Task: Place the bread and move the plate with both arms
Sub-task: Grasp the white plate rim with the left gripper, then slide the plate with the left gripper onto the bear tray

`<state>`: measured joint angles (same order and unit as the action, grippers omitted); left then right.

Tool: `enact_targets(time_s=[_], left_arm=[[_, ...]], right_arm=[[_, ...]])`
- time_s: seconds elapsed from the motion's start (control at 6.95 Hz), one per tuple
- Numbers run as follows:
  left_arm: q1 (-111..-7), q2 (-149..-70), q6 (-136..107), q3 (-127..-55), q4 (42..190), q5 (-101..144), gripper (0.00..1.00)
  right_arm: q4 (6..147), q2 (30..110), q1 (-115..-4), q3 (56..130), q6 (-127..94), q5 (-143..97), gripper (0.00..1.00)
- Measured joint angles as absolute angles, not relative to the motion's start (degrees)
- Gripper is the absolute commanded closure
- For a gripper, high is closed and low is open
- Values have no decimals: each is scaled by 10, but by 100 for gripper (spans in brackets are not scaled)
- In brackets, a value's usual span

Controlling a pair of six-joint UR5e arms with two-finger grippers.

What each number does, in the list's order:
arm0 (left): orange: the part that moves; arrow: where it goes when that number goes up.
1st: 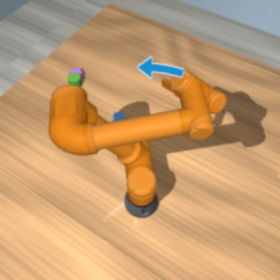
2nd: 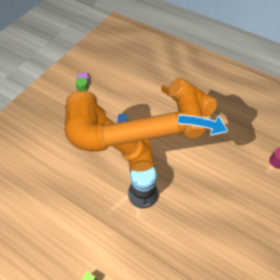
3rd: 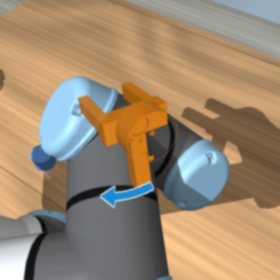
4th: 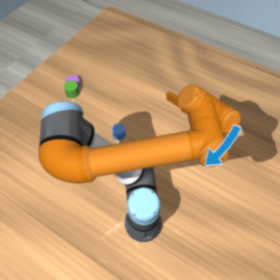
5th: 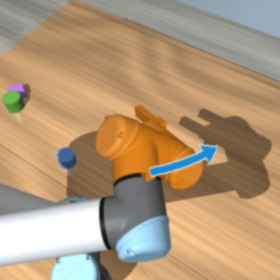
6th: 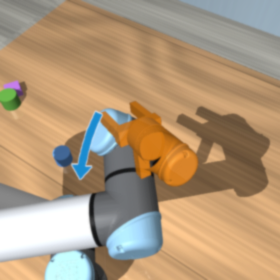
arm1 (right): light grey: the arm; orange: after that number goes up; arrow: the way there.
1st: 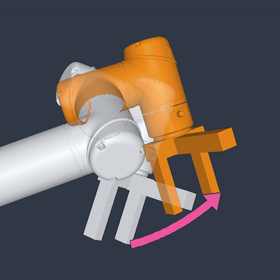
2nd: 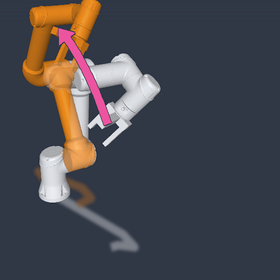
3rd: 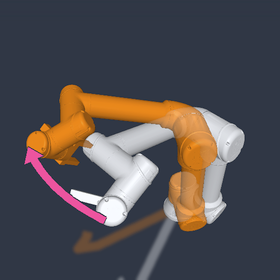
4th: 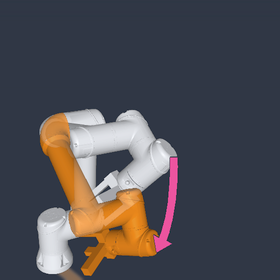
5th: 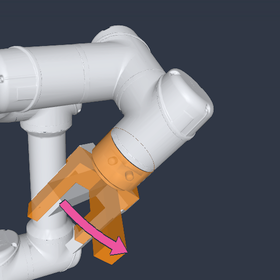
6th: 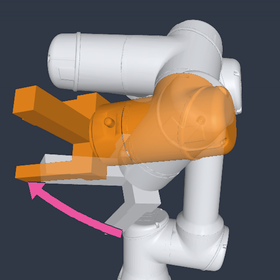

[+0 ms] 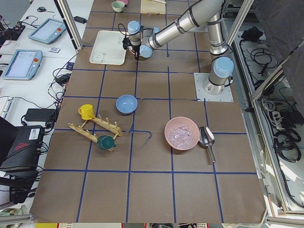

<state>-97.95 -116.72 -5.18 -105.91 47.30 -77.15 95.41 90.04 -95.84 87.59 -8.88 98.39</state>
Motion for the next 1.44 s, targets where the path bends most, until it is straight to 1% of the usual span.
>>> enact_targets(time_s=[0.14,0.72,1.44], left_arm=[[-980,-1168,-52,-1059,472,-771,100],[-980,-1163,-67,-1056,473,-755,100],[-970,-1122,-141,-1032,509,-725,100]], right_arm=[[957,900,-957,873,-70,984,0],[979,898,-951,875,-37,980,0],[987,897,-946,876,-31,980,0]])
